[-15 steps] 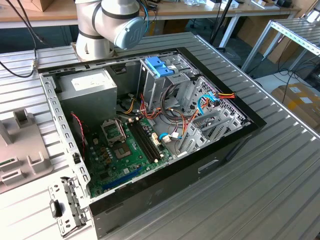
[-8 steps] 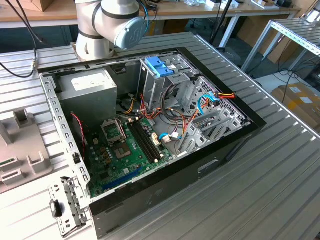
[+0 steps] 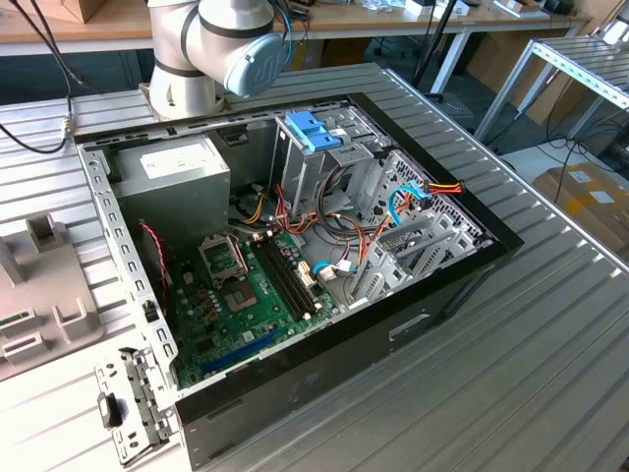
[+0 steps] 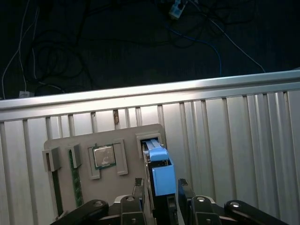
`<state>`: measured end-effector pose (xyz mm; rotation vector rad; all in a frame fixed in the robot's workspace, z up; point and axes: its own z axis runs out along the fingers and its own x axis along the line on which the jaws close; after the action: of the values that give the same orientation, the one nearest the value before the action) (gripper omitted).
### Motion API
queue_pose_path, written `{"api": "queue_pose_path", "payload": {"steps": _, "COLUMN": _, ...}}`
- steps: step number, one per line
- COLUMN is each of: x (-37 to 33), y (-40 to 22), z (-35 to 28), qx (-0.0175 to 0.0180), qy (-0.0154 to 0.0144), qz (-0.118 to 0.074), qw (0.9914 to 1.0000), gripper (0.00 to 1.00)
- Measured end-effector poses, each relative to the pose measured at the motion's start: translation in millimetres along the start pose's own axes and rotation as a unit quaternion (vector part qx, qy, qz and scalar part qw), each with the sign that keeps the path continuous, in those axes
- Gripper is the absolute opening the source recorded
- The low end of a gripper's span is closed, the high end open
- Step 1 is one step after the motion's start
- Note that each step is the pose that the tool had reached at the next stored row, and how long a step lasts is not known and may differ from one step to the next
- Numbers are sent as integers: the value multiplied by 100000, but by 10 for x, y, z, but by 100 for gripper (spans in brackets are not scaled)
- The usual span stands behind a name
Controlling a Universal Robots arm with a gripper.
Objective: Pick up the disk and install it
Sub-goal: 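Pick up the disk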
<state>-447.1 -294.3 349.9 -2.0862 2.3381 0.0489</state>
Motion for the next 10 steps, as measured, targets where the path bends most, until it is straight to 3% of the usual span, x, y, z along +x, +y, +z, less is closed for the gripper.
{"api": "queue_pose_path", "payload": {"steps": 10, "x": -1, "y": 17, "z": 57, "qx": -23, "qy": 37, "qz": -888, "qw": 99996, "gripper": 42}}
